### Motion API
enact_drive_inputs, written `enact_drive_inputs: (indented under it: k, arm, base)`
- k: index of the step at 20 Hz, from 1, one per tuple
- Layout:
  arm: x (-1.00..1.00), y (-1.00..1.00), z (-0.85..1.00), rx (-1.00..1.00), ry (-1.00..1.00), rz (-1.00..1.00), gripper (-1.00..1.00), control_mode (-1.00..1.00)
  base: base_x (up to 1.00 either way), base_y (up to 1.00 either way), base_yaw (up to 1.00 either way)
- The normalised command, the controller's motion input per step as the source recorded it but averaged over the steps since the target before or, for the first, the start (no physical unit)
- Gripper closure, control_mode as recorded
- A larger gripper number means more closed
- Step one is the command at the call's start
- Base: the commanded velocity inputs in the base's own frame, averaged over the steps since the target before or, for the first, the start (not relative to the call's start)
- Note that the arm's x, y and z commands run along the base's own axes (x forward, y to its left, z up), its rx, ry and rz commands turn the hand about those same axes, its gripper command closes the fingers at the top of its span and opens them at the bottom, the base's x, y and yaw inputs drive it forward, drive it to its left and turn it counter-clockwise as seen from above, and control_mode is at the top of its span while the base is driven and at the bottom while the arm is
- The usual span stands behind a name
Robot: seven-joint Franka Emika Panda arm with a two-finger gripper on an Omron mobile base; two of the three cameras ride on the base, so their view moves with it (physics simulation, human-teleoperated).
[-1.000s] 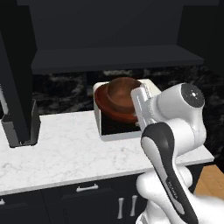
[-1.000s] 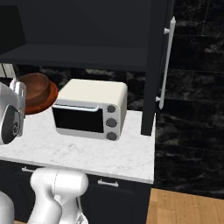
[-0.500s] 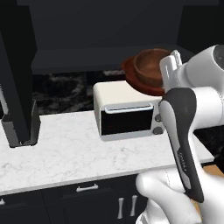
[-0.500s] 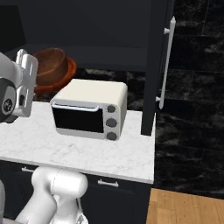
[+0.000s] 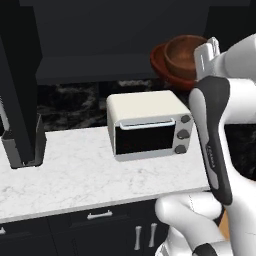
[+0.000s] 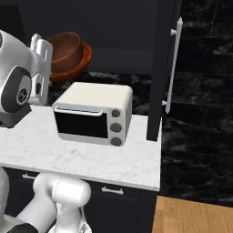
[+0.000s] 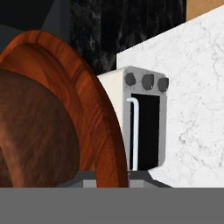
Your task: Pick up the bowls on the counter and stack them on top of one another in the open cabinet. Place the smaller bowl on top of the larger bowl.
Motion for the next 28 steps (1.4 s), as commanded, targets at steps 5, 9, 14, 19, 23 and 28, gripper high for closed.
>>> enact_drive_inputs:
  k: [5, 9, 14, 19, 23, 28]
  arm:
    - [0.63, -0.16, 0.18, 0.0, 0.0, 0.0, 1.0, -1.0]
    - [0.76, -0.03, 0.07, 0.0, -0.03, 0.0, 1.0, -1.0]
    - [0.86, 0.0, 0.0, 0.02, -0.02, 0.0, 1.0, -1.0]
    - [0.79, 0.0, -0.11, 0.05, 0.0, 0.02, 1.0, -1.0]
    - [0.75, 0.0, -0.22, 0.03, 0.0, 0.02, 1.0, -1.0]
    - [0.69, 0.0, -0.21, 0.0, 0.0, 0.0, 1.0, -1.0]
  base:
    - [0.0, 0.0, 0.0]
    - [0.0, 0.0, 0.0]
    - [0.0, 0.0, 0.0]
    - [0.0, 0.0, 0.0]
    - [0.0, 0.0, 0.0]
    - [0.0, 0.0, 0.0]
